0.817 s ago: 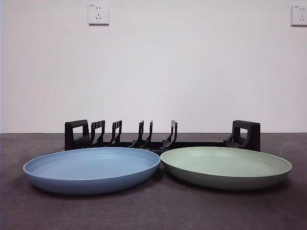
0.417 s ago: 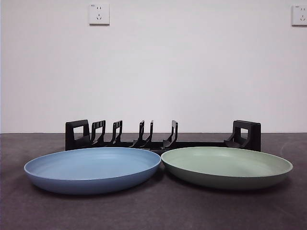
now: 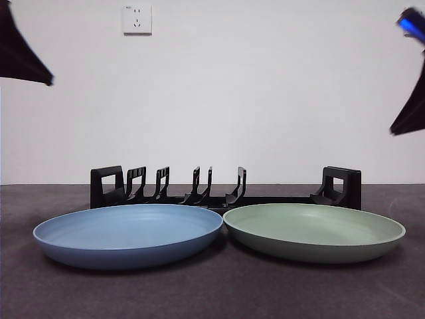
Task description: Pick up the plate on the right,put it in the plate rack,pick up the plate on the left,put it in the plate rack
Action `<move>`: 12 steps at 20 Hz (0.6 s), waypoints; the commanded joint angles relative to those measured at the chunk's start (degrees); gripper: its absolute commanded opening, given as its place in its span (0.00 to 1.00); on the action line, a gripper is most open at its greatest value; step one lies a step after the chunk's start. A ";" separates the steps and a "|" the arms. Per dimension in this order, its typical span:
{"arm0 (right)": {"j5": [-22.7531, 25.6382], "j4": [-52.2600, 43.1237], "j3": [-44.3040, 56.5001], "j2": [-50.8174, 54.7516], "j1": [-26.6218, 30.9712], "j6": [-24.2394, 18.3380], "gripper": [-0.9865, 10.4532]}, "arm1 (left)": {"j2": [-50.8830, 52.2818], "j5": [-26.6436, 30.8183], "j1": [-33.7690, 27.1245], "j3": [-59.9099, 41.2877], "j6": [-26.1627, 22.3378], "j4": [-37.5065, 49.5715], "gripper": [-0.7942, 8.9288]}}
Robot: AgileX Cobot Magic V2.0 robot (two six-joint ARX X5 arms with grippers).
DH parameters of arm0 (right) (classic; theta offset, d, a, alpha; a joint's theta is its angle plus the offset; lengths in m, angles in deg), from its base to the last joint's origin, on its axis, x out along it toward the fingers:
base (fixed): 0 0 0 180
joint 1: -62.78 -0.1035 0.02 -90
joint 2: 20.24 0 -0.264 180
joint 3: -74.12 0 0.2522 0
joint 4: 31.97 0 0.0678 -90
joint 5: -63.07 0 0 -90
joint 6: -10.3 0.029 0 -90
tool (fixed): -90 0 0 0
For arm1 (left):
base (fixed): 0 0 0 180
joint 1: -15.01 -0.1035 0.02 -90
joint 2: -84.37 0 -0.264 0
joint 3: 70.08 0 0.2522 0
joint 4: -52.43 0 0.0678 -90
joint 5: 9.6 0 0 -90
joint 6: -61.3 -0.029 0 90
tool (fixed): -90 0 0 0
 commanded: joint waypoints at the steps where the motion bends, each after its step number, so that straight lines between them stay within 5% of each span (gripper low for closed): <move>1: -0.48 1.95 -2.69 -4.61 -0.02 -2.27 0.21 | -3.69 -1.75 1.49 1.20 -1.01 -0.15 0.14; 3: -0.33 2.71 -4.35 -7.23 -0.02 -2.32 0.38 | -5.27 -1.22 3.34 1.55 -1.01 -0.09 0.37; 8: 0.15 2.73 -5.90 -9.68 0.00 -3.56 0.38 | -5.53 0.59 8.35 2.95 -3.26 -0.90 0.38; 12: 0.13 2.75 -6.38 -14.10 0.00 -3.80 0.33 | -5.53 7.93 16.24 8.87 -11.45 -7.87 0.38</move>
